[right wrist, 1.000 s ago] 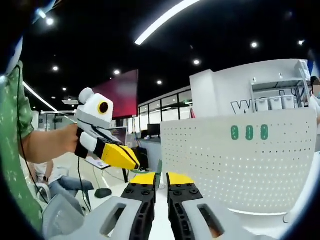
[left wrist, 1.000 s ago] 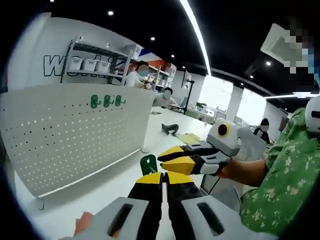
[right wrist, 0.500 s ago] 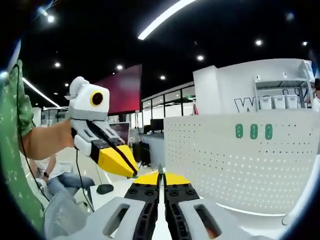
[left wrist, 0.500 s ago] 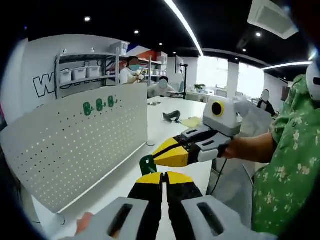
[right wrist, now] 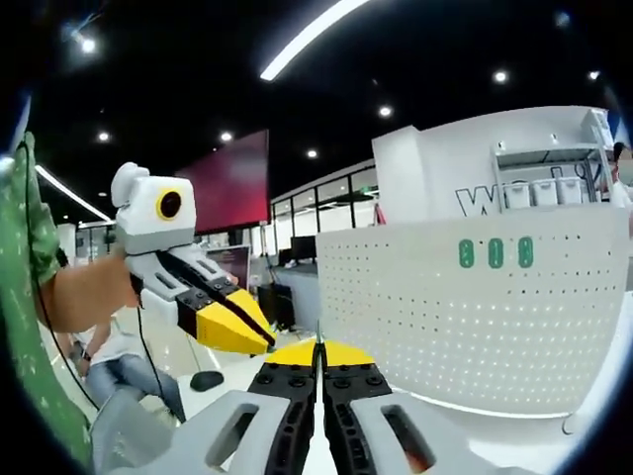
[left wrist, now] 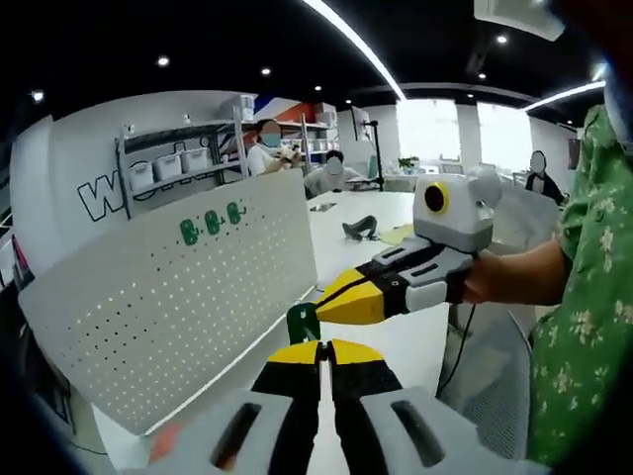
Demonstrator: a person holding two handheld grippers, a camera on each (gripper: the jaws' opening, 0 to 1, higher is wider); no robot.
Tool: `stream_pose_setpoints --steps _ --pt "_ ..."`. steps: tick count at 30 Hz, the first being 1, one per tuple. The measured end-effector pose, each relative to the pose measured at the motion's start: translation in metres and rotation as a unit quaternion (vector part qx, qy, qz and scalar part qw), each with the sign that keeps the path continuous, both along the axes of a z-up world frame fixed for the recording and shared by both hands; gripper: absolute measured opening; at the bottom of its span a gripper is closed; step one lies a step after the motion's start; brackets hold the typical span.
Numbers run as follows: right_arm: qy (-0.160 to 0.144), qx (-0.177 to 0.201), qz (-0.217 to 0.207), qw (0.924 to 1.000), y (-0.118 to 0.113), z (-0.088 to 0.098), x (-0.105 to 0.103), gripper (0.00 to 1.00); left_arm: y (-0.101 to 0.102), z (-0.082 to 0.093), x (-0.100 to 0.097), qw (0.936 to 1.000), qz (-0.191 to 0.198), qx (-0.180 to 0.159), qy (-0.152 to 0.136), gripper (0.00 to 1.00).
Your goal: Insert the hook assembly into the mounting plate slot until the hook locks in place.
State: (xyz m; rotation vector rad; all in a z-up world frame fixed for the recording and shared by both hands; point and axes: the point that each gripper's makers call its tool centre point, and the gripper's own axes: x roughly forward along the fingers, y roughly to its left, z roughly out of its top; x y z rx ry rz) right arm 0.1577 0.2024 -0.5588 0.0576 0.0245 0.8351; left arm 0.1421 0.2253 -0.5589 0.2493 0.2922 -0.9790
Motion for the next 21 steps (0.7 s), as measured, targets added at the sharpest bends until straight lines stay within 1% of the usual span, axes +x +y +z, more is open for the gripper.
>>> stream_pose_setpoints --steps 1,8,10,12,14,16,17,20,21 --pt "-0.001 0.003 -0.004 1.0000 -0.001 0.001 0.002 0.00 0.000 0.002 0.001 1.0000 0.005 -0.007 -0.001 0.03" --pt "-0.003 0.013 -0.018 0.9997 -0.002 0.006 0.009 0.00 0.003 0.008 0.010 0.9983 0.042 -0.027 -0.031 0.03" --pt "-0.004 0.014 -0.022 0.9997 -0.002 0.007 0.010 0.00 0.004 0.008 0.012 0.9974 0.055 -0.032 -0.034 0.03" --pt "-0.001 0.016 -0.026 0.9995 -0.002 0.007 0.013 0.00 0.004 0.011 0.014 0.9959 0.065 -0.033 -0.053 0.04" --pt "0.000 0.015 -0.028 0.9995 -0.003 0.006 0.014 0.00 0.002 0.012 0.013 0.9950 0.069 -0.038 -0.061 0.04" --pt "0.000 0.016 -0.030 0.9994 -0.003 0.006 0.014 0.00 0.002 0.011 0.014 0.9948 0.074 -0.034 -0.062 0.09" --pt "0.000 0.017 -0.031 0.9994 -0.003 0.006 0.015 0.00 0.002 0.010 0.014 0.9943 0.074 -0.028 -0.071 0.12" --pt "0.000 0.020 -0.032 0.9993 -0.004 0.008 0.015 0.00 0.002 0.008 0.013 0.9943 0.073 -0.023 -0.074 0.14" --pt "0.000 0.021 -0.031 0.9993 -0.004 0.008 0.015 0.00 0.002 0.008 0.014 0.9941 0.075 -0.023 -0.075 0.18"
